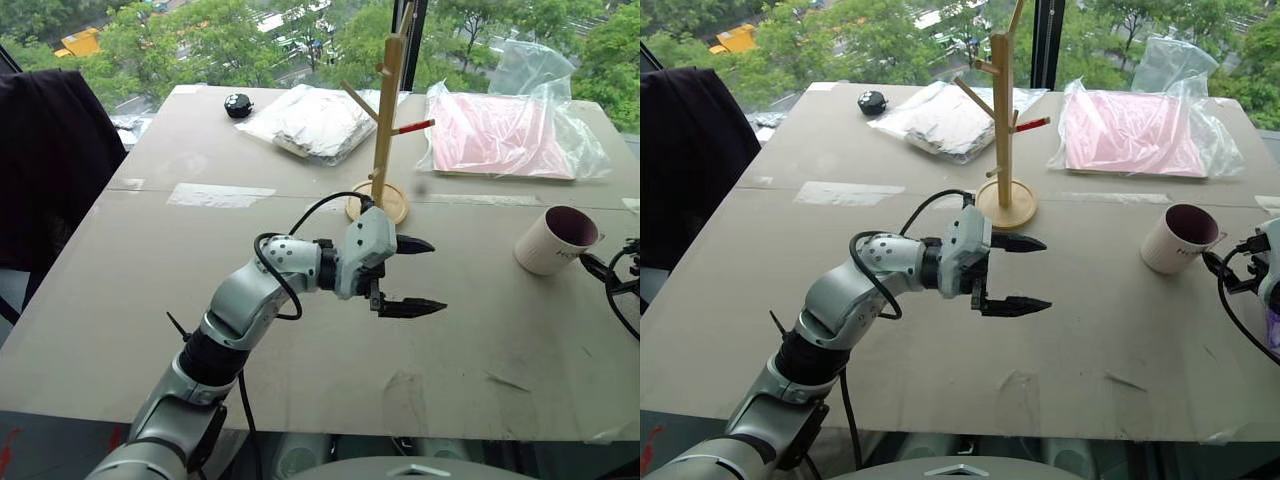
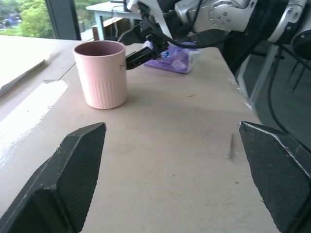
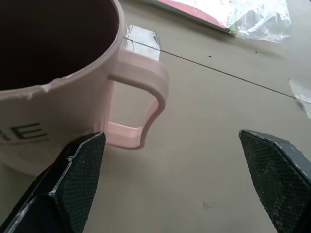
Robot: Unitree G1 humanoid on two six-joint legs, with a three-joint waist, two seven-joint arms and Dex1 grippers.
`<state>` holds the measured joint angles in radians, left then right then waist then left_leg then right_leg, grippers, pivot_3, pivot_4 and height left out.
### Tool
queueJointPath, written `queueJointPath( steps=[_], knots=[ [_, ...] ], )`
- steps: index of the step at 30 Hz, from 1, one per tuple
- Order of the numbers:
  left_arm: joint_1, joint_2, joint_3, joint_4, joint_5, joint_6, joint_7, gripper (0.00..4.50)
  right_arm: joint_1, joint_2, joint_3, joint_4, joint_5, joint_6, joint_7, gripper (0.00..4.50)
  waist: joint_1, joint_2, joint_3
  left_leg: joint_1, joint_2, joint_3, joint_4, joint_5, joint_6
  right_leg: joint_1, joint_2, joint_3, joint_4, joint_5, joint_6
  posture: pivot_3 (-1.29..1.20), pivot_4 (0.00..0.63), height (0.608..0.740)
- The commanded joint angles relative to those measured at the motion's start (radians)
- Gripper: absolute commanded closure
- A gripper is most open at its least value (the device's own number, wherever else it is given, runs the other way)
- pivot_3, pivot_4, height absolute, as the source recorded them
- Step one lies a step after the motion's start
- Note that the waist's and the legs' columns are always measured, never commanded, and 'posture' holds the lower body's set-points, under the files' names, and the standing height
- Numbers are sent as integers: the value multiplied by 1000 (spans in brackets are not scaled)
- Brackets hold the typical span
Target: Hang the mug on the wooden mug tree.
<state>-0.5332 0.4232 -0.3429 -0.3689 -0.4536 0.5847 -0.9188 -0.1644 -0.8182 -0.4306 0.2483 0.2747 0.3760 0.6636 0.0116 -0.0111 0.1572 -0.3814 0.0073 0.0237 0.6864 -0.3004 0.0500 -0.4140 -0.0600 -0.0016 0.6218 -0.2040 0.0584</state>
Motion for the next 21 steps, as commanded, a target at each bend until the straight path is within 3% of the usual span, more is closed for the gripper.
queueJointPath(
  steps=[1, 8, 20, 21],
  knots=[
    [7, -8, 12, -66, 1, 12, 38, 0, -90, 9, 1, 115, 24, -74, 41, 61, -2, 1, 0, 0, 0, 0, 0, 0, 0, 0, 0, 0, 0, 0, 0, 0, 150, 740],
    [5, -7, 4, -64, 14, 3, 55, 0, -217, 29, 57, 366, 52, -130, 208, 61, -1, 1, 0, 1, 0, 0, 0, 0, 0, 0, 1, 0, 1, 0, 0, 0, 150, 740],
    [7, -10, 4, -60, 31, -11, 52, 0, -442, 41, 100, 810, -4, -384, 321, 61, -5, 2, 1, 1, 0, 1, 0, 2, -4, 0, 0, 1, 1, 0, 0, 0, 150, 740],
    [7, -11, 5, -59, 32, -13, 52, 0, -451, 43, 108, 830, -12, -400, 328, 567, -6, 2, 0, 1, 0, 2, 0, 3, -4, 0, 0, 2, 1, 0, 0, 0, 150, 740]
  ],
)
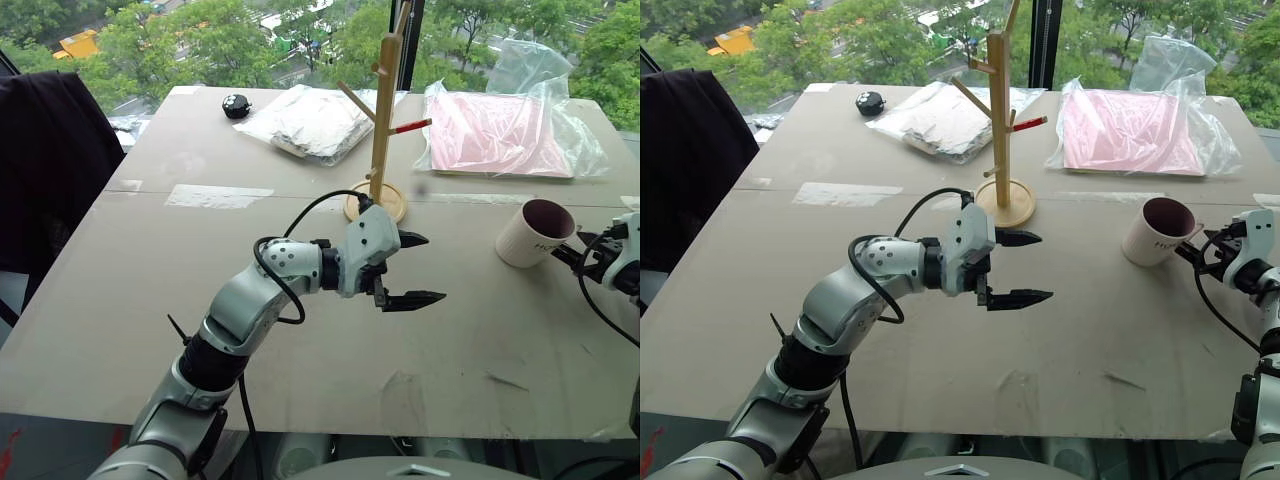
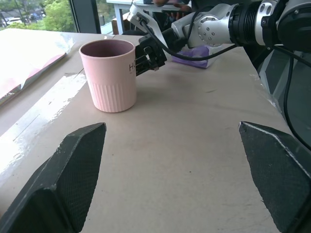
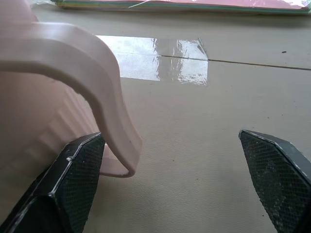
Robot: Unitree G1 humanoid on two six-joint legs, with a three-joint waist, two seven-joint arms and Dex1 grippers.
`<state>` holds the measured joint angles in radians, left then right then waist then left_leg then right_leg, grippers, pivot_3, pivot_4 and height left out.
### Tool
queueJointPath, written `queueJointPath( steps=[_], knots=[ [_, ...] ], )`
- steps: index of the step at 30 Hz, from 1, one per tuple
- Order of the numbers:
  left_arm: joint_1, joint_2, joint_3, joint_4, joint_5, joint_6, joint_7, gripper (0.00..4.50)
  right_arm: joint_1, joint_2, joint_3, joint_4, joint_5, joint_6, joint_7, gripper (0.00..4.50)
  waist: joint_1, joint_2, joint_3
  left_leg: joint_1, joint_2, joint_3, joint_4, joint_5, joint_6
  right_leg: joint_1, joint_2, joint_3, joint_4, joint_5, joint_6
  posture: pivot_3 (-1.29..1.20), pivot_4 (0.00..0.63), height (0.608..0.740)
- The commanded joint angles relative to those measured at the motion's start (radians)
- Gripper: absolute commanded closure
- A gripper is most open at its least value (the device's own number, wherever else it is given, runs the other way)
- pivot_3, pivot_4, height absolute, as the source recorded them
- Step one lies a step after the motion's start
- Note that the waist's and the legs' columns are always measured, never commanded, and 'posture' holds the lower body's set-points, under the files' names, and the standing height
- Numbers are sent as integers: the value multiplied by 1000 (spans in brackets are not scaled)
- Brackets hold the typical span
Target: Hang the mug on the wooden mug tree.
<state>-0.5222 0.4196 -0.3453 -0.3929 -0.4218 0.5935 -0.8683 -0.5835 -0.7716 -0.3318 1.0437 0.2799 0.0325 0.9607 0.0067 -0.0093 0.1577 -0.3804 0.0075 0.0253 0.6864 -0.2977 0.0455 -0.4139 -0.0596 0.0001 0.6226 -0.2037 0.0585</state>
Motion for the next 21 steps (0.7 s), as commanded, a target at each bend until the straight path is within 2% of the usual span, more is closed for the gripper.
queueJointPath(
  steps=[1, 8, 16, 18, 21],
  knots=[
    [-5, -8, 8, -32, 2, -23, 1, 0, -43, -1, 12, 50, -19, -69, 34, 829, -3, 0, 0, 0, 0, 0, 0, 0, 0, 0, 0, 0, 0, 0, 0, 0, 150, 740],
    [-12, -20, 19, -14, 9, -38, 5, 0, -78, 8, 12, 105, -23, -109, 65, 4351, -9, 0, 0, 0, 0, 0, 0, 0, -1, 0, -1, 0, 0, 0, 0, 0, 150, 740],
    [1, -32, 26, -5, 15, -59, 24, 0, -51, 1, 19, 21, -23, -132, 105, 4438, -18, 0, 0, 0, 0, 0, 0, 0, -1, 0, -1, 0, 0, 0, 0, 0, 150, 740],
    [25, -40, 41, -9, 13, -69, 43, 0, -6, 5, 34, -116, -18, -100, 113, 4438, -18, 0, 0, 0, 1, 0, 0, 0, -1, 0, -1, 0, 0, 0, 0, 0, 150, 740],
    [86, -49, 78, -23, 16, -104, 79, 0, 93, -1, 94, -447, -20, 18, 112, 4438, -20, 1, 0, 0, 2, -1, 0, 0, -1, 0, -2, 0, 2, 0, 0, 0, 150, 740]
  ],
)
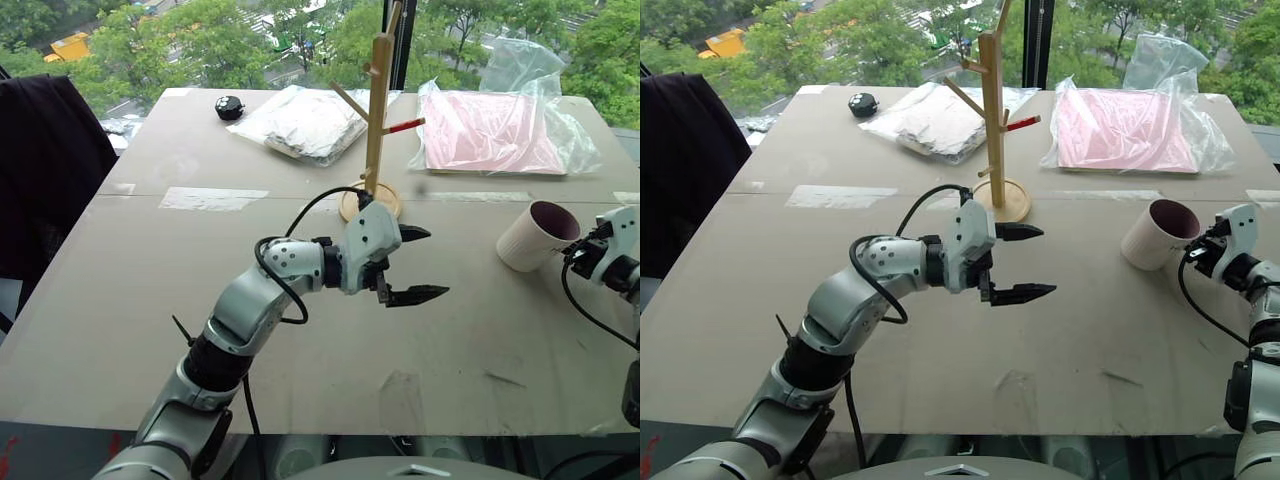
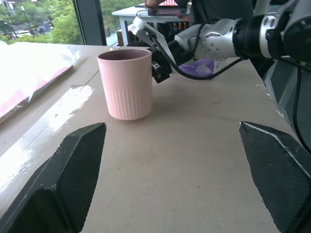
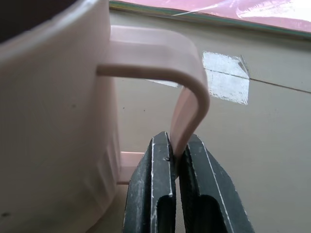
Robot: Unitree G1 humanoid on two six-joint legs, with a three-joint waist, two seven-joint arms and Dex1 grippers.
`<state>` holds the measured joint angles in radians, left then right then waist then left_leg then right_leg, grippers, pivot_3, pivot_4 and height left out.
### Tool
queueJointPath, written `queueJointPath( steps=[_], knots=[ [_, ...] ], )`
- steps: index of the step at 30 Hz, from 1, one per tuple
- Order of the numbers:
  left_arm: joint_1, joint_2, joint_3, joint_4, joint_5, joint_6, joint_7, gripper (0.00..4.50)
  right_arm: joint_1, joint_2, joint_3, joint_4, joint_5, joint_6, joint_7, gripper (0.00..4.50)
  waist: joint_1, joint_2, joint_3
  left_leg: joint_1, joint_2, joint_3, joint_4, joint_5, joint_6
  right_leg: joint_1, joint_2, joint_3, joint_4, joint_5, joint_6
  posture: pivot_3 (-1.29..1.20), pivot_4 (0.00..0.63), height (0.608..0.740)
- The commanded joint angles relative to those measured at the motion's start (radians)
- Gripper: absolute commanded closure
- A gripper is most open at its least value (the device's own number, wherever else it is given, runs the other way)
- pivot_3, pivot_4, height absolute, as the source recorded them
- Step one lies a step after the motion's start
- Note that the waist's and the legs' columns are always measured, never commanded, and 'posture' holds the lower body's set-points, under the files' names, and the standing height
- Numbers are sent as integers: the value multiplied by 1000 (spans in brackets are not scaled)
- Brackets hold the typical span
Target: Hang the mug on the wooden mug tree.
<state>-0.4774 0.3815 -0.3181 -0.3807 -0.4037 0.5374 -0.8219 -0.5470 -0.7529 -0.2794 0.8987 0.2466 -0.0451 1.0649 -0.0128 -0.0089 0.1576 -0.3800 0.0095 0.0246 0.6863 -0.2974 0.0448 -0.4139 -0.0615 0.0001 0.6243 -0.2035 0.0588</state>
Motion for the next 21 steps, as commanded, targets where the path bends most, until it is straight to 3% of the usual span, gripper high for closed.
queueJointPath(
  steps=[1, 4, 8, 14, 21],
  knots=[
    [68, -19, 68, -42, -12, -63, 42, 0, 81, -27, 63, -414, 18, 160, 3, 4438, -2, 1, 0, 0, 0, 0, 0, 0, 0, 0, 0, 0, 1, 0, 0, 0, 150, 740],
    [149, -76, 119, -50, -22, -123, 108, 0, 94, -48, 126, -654, -5, 282, -24, 4438, -2, 3, 1, 0, 1, -1, 0, 0, 0, -2, 0, 1, 2, 0, 0, 0, 150, 740],
    [262, -160, 159, -74, -17, -198, 193, 0, -16, -71, 221, -778, -56, 365, -31, 4438, 3, 3, 1, 0, 0, -2, 0, -2, 3, -1, -1, 0, 2, 0, 0, 0, 150, 740],
    [420, -225, 168, -131, -29, -302, 239, 0, -232, -96, 359, -820, -120, 457, 24, 4438, 12, 3, 1, -1, -1, -3, 0, -2, 3, -1, -2, -2, 1, -2, -3, 0, 150, 740],
    [425, -285, 186, -110, -13, -445, 273, 0, -465, -70, 483, -695, -203, 400, 98, 4438, 25, 3, 1, -3, -1, -3, 0, -2, 3, -3, -3, -3, 1, -2, -5, 0, 150, 740]
  ],
)
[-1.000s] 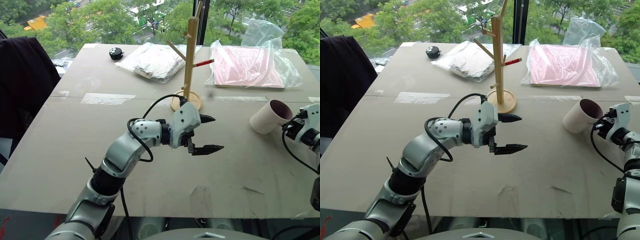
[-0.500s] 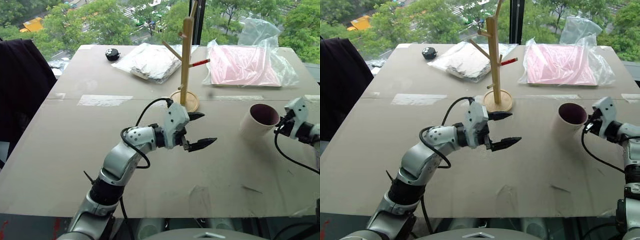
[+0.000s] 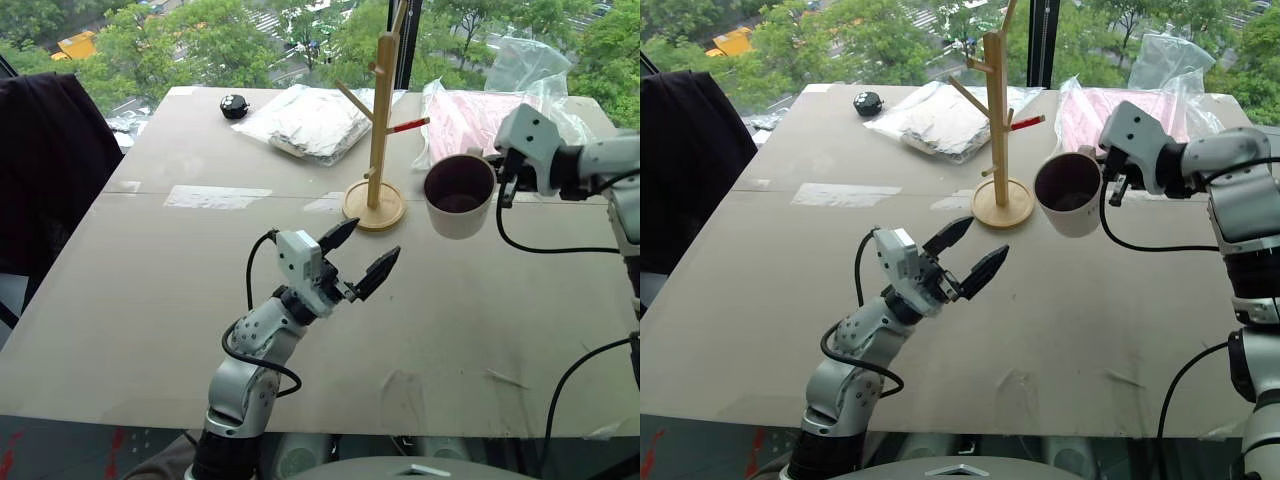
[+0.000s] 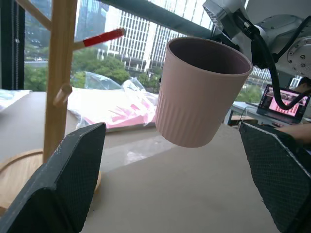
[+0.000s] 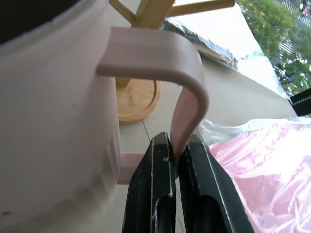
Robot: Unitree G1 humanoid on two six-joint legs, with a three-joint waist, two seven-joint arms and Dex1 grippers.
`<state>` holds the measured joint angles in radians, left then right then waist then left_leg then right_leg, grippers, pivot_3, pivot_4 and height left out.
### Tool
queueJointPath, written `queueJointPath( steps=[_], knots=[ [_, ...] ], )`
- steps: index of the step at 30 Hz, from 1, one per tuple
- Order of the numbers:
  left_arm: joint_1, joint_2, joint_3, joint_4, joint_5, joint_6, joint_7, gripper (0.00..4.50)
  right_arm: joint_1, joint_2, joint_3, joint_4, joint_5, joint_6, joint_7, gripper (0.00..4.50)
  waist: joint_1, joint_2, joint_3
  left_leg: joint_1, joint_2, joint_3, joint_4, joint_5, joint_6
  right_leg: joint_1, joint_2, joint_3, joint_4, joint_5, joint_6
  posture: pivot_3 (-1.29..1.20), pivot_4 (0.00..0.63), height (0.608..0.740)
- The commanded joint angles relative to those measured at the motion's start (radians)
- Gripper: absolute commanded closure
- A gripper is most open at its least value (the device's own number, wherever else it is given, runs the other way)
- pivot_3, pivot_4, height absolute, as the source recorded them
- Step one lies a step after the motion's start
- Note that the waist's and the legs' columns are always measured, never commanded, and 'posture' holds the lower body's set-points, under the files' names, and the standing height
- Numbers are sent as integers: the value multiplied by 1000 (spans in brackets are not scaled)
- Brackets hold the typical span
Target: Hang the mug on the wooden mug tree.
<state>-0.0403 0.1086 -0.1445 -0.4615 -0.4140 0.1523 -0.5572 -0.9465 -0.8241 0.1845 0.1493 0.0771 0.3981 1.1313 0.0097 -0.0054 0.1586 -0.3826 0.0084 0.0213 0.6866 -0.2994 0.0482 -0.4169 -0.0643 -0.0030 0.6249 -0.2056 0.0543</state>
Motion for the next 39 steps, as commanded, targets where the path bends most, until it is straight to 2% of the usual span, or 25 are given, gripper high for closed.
queueJointPath(
  steps=[1, 6, 11, 16, 25, 34, 37, 38, 39],
  knots=[
    [-15, -15, 11, -28, -6, -67, 9, 0, -84, 6, 26, 80, -41, -59, 37, 4438, 3, 0, 0, 0, 0, 0, 0, 0, 0, 0, 0, 0, 0, 0, 0, 0, 150, 740],
    [-20, -27, 8, -29, -2, -109, 27, 0, -208, 44, 65, 297, -97, -206, 74, 4438, 2, 0, 0, -1, -1, 1, 0, 0, 0, 0, -1, 0, -1, 0, 0, 0, 150, 740],
    [-17, -31, 6, -25, 12, -135, 47, 0, -346, 128, 69, 557, -128, -292, 72, 4438, -5, 0, 0, 0, -1, 1, -1, 1, -1, 0, 0, 0, -1, 1, 2, 0, 150, 740],
    [-19, -27, 6, -20, 30, -155, 63, 0, -426, 185, 82, 729, -174, -404, 85, 4438, -10, 1, 1, -1, -1, 0, -1, 1, -1, 0, 0, -1, -1, 2, 3, 0, 150, 740],
    [-7, -33, -19, -11, 55, -174, 85, 0, -516, 257, 84, 862, -222, -508, 97, 4438, -21, 1, 1, -1, -1, 1, -2, 2, -4, -1, -1, -1, -1, 2, 4, 0, 150, 740],
    [-8, -26, -23, -12, 58, -177, 90, 0, -556, 301, 78, 888, -233, -538, 118, 4438, -22, 2, 1, -1, 0, 0, -2, 2, -4, -1, -2, -1, 0, 2, 4, 0, 150, 740],
    [-8, -24, -24, -13, 55, -174, 88, 0, -568, 305, 79, 891, -241, -545, 115, 3540, -22, 2, 1, -1, -1, 1, -2, 2, -4, -2, -4, -1, 0, 2, 4, 0, 150, 740],
    [-7, -23, -25, -14, 54, -173, 88, 0, -569, 302, 78, 892, -245, -543, 101, 3160, -22, 2, 1, -1, -1, 1, -2, 2, -4, -2, -4, -1, 0, 2, 4, 0, 150, 740],
    [-6, -23, -25, -14, 54, -173, 88, 0, -570, 299, 76, 894, -248, -542, 91, 2561, -22, 2, 1, -1, -1, 1, -2, 2, -4, -2, -4, -1, 0, 2, 3, 0, 150, 740]
  ],
)
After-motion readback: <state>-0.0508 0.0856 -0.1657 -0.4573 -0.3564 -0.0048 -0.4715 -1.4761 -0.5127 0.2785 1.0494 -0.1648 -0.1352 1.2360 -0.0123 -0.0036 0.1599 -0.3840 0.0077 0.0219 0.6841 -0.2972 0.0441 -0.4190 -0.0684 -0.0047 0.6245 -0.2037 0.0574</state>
